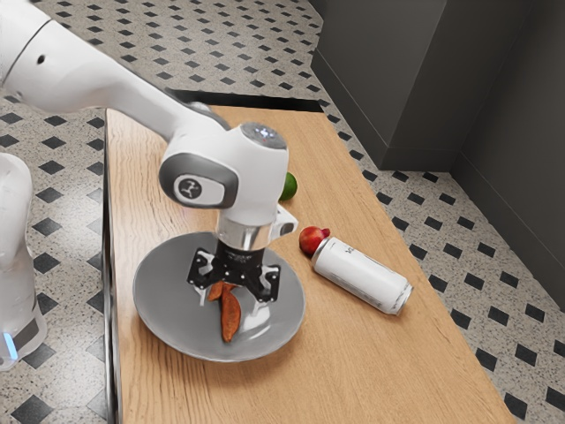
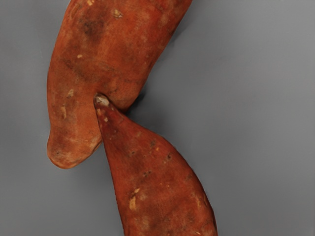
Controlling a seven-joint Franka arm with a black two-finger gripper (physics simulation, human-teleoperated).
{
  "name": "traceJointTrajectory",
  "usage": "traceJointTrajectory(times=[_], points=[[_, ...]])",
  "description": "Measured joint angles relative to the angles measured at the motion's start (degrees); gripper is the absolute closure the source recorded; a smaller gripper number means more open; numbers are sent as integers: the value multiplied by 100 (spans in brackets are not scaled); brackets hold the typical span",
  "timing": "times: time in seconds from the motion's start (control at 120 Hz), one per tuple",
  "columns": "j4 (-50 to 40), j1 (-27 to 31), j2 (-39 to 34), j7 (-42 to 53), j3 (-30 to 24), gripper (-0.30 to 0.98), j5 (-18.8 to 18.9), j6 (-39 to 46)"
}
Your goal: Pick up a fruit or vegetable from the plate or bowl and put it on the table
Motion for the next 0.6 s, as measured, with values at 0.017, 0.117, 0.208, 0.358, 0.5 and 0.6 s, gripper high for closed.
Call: traceJointTrajectory(times=[0.017,0.117,0.208,0.358,0.5,0.6], points=[[-9,0,4,0,0,0,-3,16],[-86,0,21,3,0,0,-36,120],[-116,0,23,4,0,0,-64,190],[-148,0,24,7,0,0,-104,262],[-154,0,98,9,0,0,-116,310],[-161,0,137,13,0,0,-119,348]])
